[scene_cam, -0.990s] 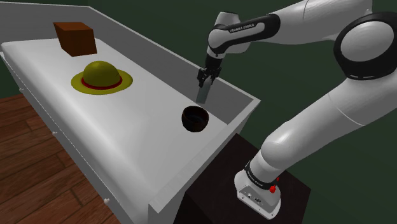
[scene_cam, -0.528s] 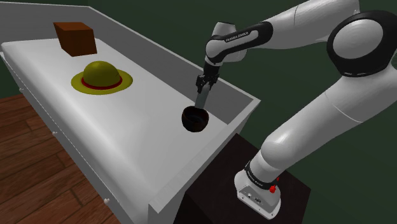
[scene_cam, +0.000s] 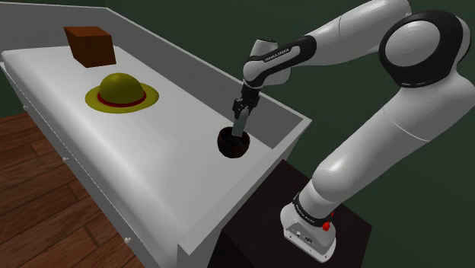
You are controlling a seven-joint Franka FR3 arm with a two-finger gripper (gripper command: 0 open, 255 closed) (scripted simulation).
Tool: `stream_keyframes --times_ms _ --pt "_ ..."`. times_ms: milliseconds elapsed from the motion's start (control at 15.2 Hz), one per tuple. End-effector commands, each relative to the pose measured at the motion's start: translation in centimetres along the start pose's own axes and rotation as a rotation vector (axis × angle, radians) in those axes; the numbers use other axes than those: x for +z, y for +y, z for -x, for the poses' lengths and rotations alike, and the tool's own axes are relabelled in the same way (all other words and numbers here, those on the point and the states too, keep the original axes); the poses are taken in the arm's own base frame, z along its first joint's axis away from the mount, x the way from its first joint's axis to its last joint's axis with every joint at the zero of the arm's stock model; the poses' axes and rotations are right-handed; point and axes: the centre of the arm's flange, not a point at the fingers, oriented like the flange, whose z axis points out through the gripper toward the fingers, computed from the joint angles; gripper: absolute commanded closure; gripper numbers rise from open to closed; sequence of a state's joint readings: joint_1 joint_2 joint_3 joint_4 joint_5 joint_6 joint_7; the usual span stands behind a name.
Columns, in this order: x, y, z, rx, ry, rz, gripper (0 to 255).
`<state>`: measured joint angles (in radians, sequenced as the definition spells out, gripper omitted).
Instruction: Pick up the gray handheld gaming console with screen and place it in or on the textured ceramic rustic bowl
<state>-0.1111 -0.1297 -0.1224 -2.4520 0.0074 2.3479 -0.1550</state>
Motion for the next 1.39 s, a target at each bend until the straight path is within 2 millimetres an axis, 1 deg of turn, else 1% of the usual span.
stream_keyframes --times_ms 0,198,726,792,1122,1320 --pt "1.0 0.1 0.0 0.000 0.001 0.000 255" --pt "2.5 0.1 0.0 0.000 0.001 0.000 255" --pt "2.5 0.1 0.0 0.000 0.001 0.000 255" --pt "2.5 0.1 0.0 0.000 0.001 0.000 0" --pt "2.5 0.1 0.0 0.000 0.001 0.000 0" --pt "-1.5 0.1 0.0 0.000 0.001 0.000 0"
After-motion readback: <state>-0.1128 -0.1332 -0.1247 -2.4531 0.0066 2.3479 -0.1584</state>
